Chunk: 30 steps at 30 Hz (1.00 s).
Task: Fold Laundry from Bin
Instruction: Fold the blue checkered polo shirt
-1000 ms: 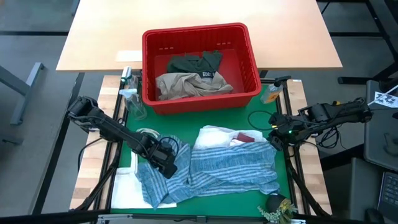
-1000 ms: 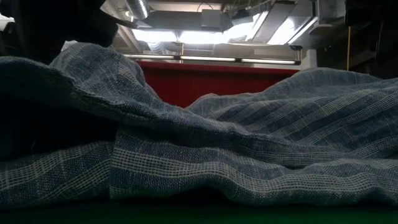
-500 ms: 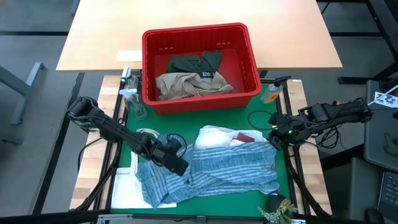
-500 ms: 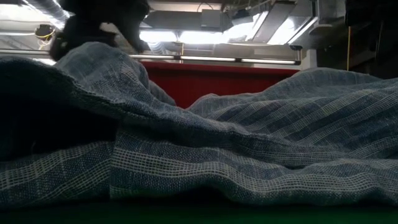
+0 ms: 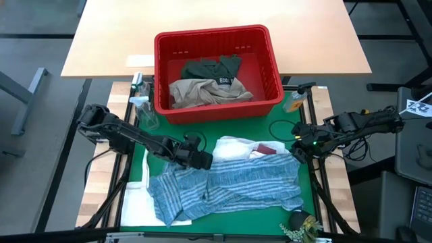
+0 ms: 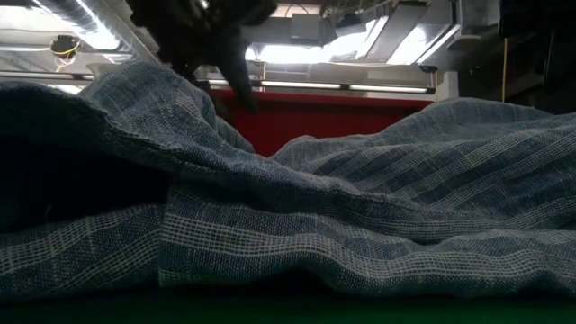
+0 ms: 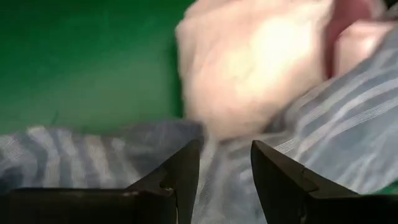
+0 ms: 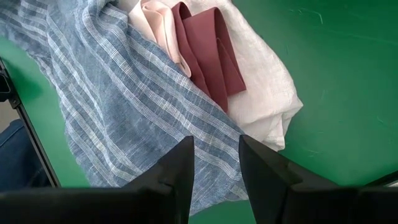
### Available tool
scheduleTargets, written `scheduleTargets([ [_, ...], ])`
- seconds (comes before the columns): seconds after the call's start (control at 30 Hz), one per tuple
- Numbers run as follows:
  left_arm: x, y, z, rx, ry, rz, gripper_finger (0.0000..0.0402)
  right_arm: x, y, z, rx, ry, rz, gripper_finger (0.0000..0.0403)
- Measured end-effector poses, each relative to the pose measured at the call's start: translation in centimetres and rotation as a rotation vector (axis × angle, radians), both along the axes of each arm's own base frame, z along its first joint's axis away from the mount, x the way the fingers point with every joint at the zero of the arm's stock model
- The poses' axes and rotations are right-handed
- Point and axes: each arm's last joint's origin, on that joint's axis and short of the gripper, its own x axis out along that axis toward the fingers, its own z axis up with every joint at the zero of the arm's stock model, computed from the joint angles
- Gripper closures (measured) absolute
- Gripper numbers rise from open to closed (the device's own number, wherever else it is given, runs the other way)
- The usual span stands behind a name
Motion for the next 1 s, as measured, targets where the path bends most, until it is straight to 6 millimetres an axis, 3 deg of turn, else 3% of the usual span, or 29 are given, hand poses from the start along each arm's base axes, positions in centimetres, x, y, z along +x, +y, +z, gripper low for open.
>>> scheduleTargets([
  [0.23, 0.7, -0.3, -2.3, 0.001, 0.084, -0.012, 0.0263, 0.0, 0.0, 0.0, -0.009, -0.002, -0.003, 0.0276],
  [0.47, 0.9, -0.6, -2.6, -0.065, 0.091, -0.064, 0.0268, 0.0, 0.0, 0.0, -0.009, -0.002, -0.003, 0.0276],
  [0.57, 0.9, -0.7, -2.5, -0.067, 0.088, -0.088, 0.0303, 0.0, 0.0, 0.0, -0.009, -0.002, -0.003, 0.0276],
  [0.7, 0.9, -1.0, -2.5, -0.065, 0.080, -0.096, 0.0384, 0.0, 0.0, 0.0, -0.010, -0.002, -0.003, 0.0276],
  [0.83, 0.7, -1.3, -2.2, -0.118, 0.098, -0.157, 0.0397, 0.0, 0.0, 0.0, -0.009, -0.002, -0.004, 0.0276],
  [1.0, -0.3, -1.8, -0.5, -0.186, 0.083, -0.220, 0.0400, 0.0, 0.0, 0.0, -0.009, -0.002, -0.004, 0.0276],
])
